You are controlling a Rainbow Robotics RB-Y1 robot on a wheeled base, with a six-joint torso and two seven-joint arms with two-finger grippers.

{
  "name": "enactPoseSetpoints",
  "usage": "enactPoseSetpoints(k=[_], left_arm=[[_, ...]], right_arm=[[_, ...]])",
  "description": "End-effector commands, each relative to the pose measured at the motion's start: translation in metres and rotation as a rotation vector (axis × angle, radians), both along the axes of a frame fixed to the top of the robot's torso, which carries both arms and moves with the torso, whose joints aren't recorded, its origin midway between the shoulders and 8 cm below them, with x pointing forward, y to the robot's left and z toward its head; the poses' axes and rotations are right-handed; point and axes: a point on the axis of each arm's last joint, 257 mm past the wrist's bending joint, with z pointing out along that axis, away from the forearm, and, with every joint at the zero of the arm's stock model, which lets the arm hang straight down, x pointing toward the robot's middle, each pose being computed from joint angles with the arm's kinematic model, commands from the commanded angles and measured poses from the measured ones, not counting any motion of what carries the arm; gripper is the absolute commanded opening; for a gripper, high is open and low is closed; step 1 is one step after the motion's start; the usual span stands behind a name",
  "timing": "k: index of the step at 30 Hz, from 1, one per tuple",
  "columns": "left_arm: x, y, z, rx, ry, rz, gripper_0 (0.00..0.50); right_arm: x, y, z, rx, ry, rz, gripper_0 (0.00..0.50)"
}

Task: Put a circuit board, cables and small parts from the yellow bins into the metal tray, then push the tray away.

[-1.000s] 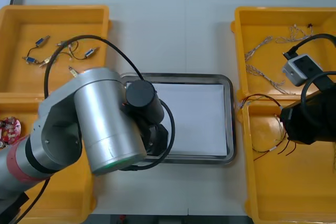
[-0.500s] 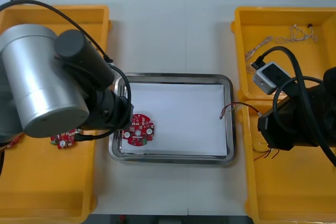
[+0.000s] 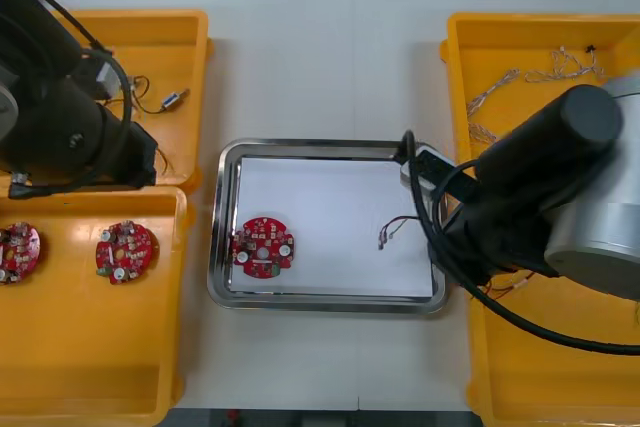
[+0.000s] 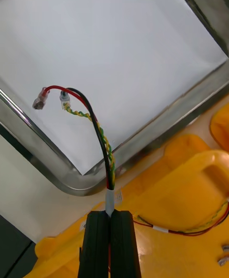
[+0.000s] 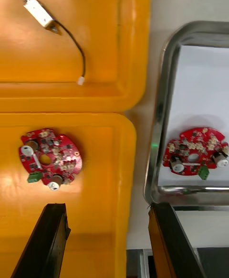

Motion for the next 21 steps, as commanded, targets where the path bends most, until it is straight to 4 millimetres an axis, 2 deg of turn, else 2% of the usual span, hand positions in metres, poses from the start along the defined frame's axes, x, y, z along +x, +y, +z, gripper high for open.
enactPoseSetpoints(k=[1, 9, 14, 21], left_arm=[[0.021, 0.036, 0.032, 0.064, -0.052, -0.012, 0.5], [0.045, 0.08, 0.042, 0.091, -0.064, 0.041, 0.5], [0.065, 0.097, 0.047, 0.107, -0.107, 0.048, 0.5], [0.081, 0.114, 0.051, 0.12, -0.148, 0.089, 0.5]], right_arm=[[0.018, 0.035, 0.002, -0.054, -0.044, 0.152, 0.0], [0.037, 0.078, -0.013, -0.105, -0.047, 0.324, 0.0], [0.04, 0.095, -0.022, -0.126, -0.052, 0.424, 0.0], [0.041, 0.1, -0.035, -0.205, -0.081, 0.568, 0.0]])
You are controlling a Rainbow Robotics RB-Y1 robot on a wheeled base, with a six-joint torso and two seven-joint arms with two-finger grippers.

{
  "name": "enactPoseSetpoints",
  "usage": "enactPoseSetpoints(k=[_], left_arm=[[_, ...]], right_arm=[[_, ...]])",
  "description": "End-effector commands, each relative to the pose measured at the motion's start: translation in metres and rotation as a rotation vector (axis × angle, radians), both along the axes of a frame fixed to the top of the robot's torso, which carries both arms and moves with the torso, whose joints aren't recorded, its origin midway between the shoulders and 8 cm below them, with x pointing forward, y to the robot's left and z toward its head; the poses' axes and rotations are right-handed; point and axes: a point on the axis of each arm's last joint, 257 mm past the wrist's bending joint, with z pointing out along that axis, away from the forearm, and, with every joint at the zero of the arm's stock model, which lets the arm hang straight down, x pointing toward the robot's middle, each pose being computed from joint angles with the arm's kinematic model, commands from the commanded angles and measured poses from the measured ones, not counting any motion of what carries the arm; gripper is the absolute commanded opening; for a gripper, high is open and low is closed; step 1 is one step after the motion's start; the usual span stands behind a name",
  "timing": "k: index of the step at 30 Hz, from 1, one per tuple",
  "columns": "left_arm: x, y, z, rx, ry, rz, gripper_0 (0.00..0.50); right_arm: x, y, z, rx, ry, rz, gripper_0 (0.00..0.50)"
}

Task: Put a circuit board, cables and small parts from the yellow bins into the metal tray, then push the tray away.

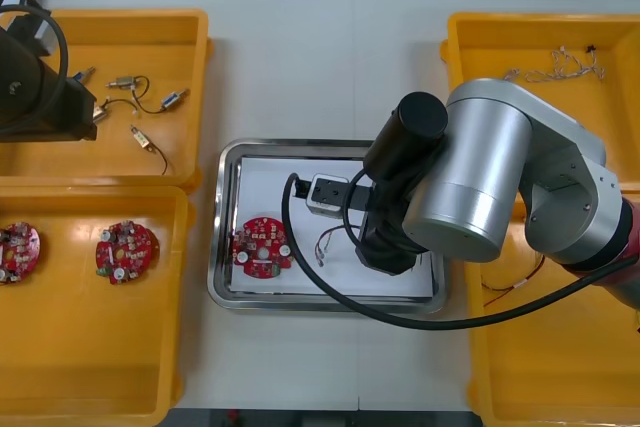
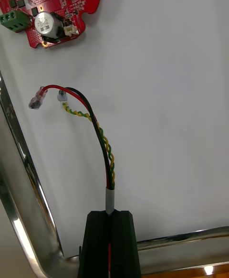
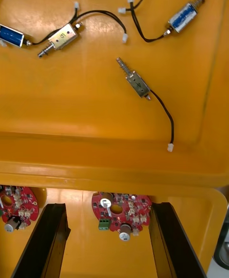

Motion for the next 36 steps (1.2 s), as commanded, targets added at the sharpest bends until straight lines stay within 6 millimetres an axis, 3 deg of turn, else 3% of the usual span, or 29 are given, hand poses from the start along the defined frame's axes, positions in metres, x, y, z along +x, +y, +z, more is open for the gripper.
enactPoseSetpoints(k=[1, 12, 21, 27, 28, 30, 34, 36], left_arm=[[0.02, 0.023, 0.038, 0.04, -0.106, 0.025, 0.5], [0.041, 0.031, 0.061, 0.029, -0.214, 0.037, 0.5], [0.043, 0.032, 0.044, 0.032, -0.213, 0.069, 0.5], [0.044, 0.028, 0.033, 0.017, -0.21, 0.085, 0.5], [0.045, 0.027, 0.031, 0.013, -0.21, 0.09, 0.5], [0.046, 0.023, 0.024, 0.001, -0.202, 0.097, 0.5], [0.049, 0.015, 0.014, -0.024, -0.191, 0.121, 0.5], [0.05, 0.013, 0.009, -0.037, -0.186, 0.136, 0.5]], right_arm=[[0.001, 0.016, 0.002, -0.052, -0.06, 0.134, 0.001], [-0.003, 0.027, -0.044, -0.094, -0.057, 0.176, 0.008], [-0.007, 0.038, -0.056, -0.088, -0.04, 0.175, 0.011], [-0.01, 0.041, -0.057, -0.083, -0.036, 0.179, 0.056], [-0.009, 0.041, -0.057, -0.082, -0.036, 0.175, 0.078], [-0.009, 0.04, -0.057, -0.083, -0.036, 0.174, 0.17], [-0.005, 0.039, -0.055, -0.086, -0.05, 0.17, 0.481], [-0.003, 0.039, -0.054, -0.089, -0.06, 0.168, 0.5]])
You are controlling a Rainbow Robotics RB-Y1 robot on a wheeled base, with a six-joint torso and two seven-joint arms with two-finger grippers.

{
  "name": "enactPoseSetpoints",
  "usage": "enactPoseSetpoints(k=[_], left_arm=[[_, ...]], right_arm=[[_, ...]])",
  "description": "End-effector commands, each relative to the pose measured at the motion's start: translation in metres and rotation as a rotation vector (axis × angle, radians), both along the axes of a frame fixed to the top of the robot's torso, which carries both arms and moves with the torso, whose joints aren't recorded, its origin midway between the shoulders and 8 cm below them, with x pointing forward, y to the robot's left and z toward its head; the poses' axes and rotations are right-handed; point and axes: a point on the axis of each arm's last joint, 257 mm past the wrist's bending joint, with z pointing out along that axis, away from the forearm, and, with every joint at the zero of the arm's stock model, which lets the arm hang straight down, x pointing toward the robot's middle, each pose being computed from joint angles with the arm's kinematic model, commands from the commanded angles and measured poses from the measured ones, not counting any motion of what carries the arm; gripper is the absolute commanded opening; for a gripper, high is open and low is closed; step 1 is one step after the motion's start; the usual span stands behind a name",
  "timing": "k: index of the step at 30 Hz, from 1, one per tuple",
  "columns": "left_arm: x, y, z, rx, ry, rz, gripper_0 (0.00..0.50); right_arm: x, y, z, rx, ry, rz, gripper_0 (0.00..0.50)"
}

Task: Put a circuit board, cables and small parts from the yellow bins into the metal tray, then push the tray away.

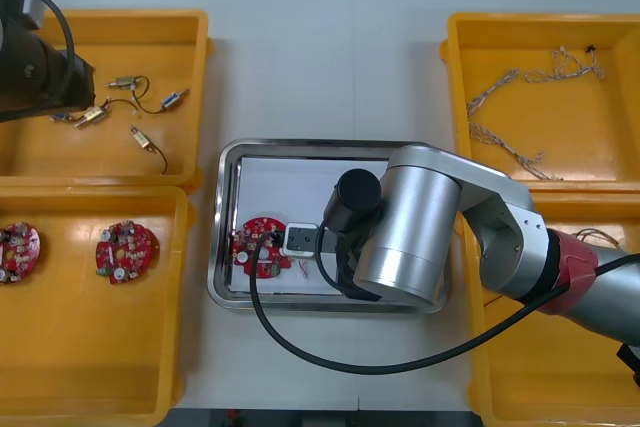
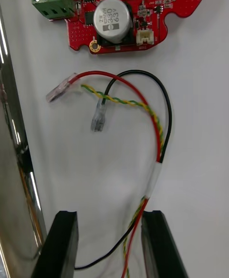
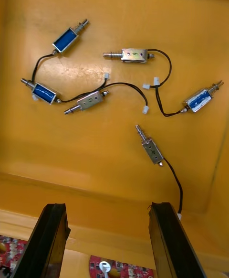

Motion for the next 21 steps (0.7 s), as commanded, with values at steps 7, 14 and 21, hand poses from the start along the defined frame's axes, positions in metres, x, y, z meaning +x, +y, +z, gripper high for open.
enactPoseSetpoints(k=[7, 14, 21], left_arm=[[0.014, -0.006, -0.023, -0.091, 0.033, 0.078, 0.5], [0.027, -0.011, -0.026, -0.18, 0.054, 0.173, 0.5], [0.04, -0.01, -0.028, -0.185, 0.056, 0.222, 0.5]], right_arm=[[0.002, 0.017, 0.01, 0.026, -0.043, 0.032, 0.5], [0.001, 0.015, 0.03, 0.078, -0.01, 0.003, 0.5], [-0.002, -0.007, 0.066, 0.09, 0.012, -0.062, 0.5]])
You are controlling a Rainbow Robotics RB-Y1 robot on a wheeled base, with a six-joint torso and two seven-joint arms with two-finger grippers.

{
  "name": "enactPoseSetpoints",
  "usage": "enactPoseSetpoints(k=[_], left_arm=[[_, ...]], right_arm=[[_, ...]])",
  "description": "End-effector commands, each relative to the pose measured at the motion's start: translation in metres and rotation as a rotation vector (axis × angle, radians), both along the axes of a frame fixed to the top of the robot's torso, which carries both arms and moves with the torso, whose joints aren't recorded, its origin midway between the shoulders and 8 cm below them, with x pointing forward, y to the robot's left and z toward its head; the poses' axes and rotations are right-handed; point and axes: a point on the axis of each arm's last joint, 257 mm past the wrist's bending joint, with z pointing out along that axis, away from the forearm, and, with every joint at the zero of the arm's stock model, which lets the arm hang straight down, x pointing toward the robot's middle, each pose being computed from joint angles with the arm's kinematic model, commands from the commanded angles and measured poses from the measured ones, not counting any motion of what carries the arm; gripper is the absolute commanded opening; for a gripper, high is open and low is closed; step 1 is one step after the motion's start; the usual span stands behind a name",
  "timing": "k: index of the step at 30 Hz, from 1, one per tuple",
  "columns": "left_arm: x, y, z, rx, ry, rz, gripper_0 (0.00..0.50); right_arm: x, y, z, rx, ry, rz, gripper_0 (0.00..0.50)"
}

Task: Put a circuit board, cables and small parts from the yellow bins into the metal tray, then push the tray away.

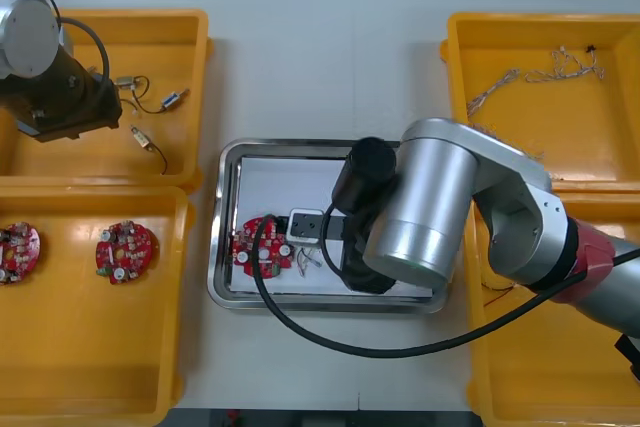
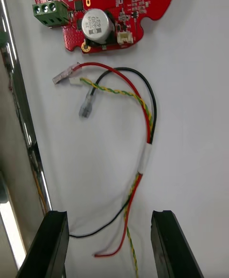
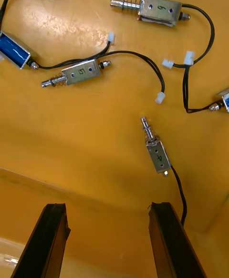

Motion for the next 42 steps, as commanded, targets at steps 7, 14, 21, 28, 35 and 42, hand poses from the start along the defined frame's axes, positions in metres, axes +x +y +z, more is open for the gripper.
enactPoseSetpoints(k=[7, 14, 21, 28, 35, 42], left_arm=[[0.05, -0.009, 0.03, -0.086, -0.135, 0.113, 0.5], [0.064, -0.016, 0.028, -0.088, -0.157, 0.123, 0.5], [0.067, -0.027, 0.017, -0.108, -0.148, 0.124, 0.5], [0.076, -0.026, -0.001, -0.131, -0.147, 0.146, 0.5], [0.07, -0.032, -0.011, -0.139, -0.112, 0.152, 0.5], [0.065, -0.038, -0.02, -0.14, -0.083, 0.153, 0.5]], right_arm=[[0.007, -0.025, 0.071, 0.095, -0.012, -0.102, 0.5], [0.014, -0.062, 0.104, 0.14, 0.027, -0.224, 0.5], [0.032, -0.081, 0.137, 0.257, -0.002, -0.334, 0.5], [0.039, -0.111, 0.149, 0.355, 0.005, -0.53, 0.5], [0.044, -0.144, 0.153, 0.39, -0.004, -0.684, 0.5], [0.045, -0.186, 0.157, 0.438, -0.015, -0.858, 0.5]])
